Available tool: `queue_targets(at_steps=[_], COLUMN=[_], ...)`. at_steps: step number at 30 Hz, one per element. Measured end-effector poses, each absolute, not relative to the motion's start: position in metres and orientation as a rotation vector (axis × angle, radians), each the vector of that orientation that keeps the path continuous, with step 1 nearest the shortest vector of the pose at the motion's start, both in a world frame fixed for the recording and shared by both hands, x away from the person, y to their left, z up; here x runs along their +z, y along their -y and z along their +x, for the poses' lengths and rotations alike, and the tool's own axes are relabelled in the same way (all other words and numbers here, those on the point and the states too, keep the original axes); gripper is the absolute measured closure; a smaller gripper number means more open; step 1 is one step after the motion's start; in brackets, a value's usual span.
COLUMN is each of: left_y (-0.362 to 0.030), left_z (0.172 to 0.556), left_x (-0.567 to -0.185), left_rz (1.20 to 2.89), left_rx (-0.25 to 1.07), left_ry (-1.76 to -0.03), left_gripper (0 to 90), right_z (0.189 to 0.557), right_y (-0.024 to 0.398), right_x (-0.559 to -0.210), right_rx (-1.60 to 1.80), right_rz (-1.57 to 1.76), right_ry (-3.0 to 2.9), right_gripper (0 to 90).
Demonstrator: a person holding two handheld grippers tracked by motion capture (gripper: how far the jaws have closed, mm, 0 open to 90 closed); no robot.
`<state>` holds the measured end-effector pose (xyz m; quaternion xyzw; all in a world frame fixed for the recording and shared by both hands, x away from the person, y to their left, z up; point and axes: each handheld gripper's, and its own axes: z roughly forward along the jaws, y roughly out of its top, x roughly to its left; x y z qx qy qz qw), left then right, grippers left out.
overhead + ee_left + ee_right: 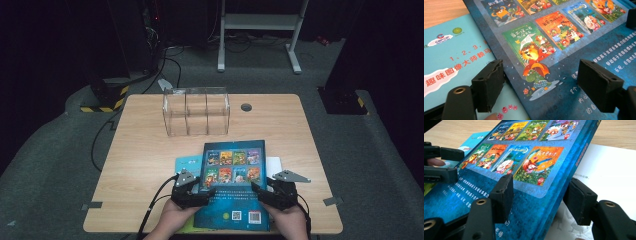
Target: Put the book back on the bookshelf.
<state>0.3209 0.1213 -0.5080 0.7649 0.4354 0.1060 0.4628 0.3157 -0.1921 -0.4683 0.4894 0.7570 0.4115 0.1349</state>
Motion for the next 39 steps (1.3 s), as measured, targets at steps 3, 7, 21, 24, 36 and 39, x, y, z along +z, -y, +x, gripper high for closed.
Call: queue_targets(at_steps=[3,7,21,24,36,39], left_y=[-0.122,-0.122,-0.124,-0.124,-0.125,-0.126], left_z=[0.321,0.321,0.323,0.323,0.324,0.325], left_x=[-0.508,-0.508,-0.508,-0.508,-0.509,-0.509], left_rz=[1.879,1.874,1.855,1.857,1.852,1.847], left_rx=[0.257,0.252,0.226,0.226,0.216,0.205], left_ry=[-1.070,-1.073,-1.080,-1.084,-1.095,-1.094], left_gripper=[22.4,22.6,21.4,19.8,14.9,14.6], right_z=[0.314,0.312,0.305,0.304,0.300,0.299], right_y=[0.192,0.191,0.189,0.188,0.187,0.186], right_x=[-0.468,-0.466,-0.461,-0.460,-0.458,-0.457], right_rx=[1.190,1.180,1.180,1.181,1.189,1.192], right_rz=[1.405,1.403,1.325,1.315,1.264,1.247], right_ry=[-2.190,-2.185,-2.159,-2.158,-2.159,-2.153], right_gripper=[44.6,44.7,45.7,45.9,49.1,49.2])
